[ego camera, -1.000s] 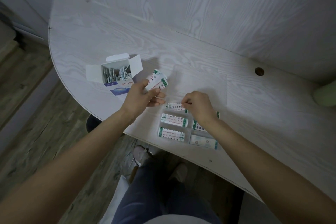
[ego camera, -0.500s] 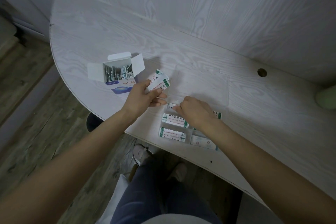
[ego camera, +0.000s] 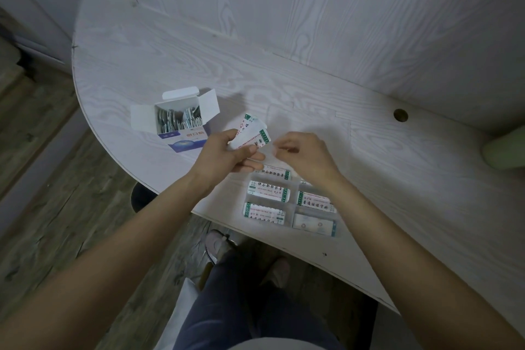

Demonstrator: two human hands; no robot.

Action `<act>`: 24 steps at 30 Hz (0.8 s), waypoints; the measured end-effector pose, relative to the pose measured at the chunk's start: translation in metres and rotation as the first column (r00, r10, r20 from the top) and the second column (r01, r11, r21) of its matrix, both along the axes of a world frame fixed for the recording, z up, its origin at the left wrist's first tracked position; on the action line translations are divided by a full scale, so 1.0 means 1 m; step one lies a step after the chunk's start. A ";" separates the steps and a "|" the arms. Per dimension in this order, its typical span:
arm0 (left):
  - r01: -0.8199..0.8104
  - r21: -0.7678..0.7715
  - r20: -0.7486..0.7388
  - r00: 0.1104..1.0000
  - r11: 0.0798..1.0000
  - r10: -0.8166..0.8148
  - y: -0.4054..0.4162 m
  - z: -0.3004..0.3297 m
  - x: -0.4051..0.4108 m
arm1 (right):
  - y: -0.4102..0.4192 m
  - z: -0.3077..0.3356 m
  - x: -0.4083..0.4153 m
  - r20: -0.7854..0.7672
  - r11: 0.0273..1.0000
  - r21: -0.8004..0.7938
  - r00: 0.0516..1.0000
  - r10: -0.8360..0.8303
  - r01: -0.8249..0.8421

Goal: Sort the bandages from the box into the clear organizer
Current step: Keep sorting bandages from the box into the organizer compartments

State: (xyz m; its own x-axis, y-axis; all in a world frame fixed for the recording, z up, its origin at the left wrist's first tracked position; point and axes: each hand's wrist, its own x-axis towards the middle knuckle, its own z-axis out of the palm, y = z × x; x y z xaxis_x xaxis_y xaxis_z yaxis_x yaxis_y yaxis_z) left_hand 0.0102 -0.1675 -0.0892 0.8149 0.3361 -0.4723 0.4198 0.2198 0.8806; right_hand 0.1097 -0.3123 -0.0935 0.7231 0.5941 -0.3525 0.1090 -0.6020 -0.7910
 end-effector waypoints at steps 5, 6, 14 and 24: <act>0.136 -0.029 0.022 0.991 0.990 -0.136 -0.012 0.009 0.008 | -0.002 0.010 0.009 -0.286 0.945 0.251 0.949 -0.135 0.210; 0.139 -0.035 0.028 0.990 0.990 -0.138 -0.013 0.010 0.008 | -0.003 0.008 0.009 -0.269 0.942 0.250 0.951 -0.155 0.224; 0.011 0.103 -0.031 1.000 0.995 -0.008 -0.003 0.000 0.004 | -0.013 -0.016 0.008 -0.199 0.954 0.125 0.949 -0.245 0.273; -0.115 0.111 -0.021 0.993 0.987 0.118 0.007 -0.011 0.001 | -0.013 -0.030 -0.007 0.204 0.930 -0.354 0.979 -0.025 0.098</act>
